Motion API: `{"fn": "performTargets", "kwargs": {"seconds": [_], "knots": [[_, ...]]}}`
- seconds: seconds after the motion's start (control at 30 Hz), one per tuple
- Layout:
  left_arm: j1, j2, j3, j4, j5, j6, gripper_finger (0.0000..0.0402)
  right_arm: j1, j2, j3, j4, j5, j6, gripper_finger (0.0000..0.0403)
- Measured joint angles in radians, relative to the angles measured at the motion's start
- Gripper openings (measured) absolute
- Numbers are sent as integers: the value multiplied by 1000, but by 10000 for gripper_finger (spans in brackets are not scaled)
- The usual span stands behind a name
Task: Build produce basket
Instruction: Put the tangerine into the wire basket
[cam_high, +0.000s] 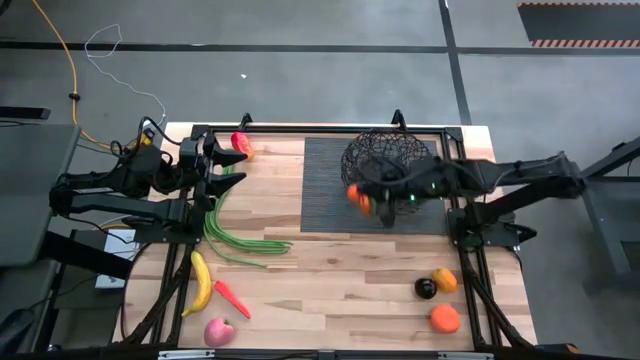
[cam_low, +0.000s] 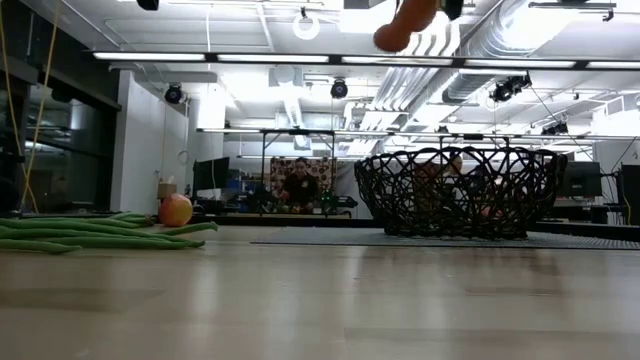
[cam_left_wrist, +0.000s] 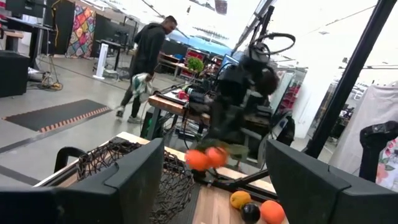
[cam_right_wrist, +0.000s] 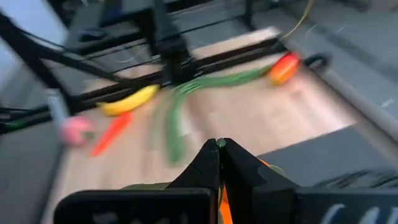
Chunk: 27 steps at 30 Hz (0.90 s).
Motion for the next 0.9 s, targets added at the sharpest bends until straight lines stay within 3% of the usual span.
{"fn": "performTargets", "kwargs": {"seconds": [0.23, 0.43, 0.53, 0.9], "knots": [[0, 77, 1, -1, -3, 25, 268, -137, -1, -100, 179, -173, -111, 0], [0, 117, 1, 22, -3, 124, 268, -177, 2, -323, 677, -301, -128, 0], [0, 122, 1, 46, -4, 143, 268, -182, 16, -401, 887, -316, -85, 0], [0, 134, 0, 53, -2, 165, 268, -183, 19, -428, 925, -318, -39, 0]]}}
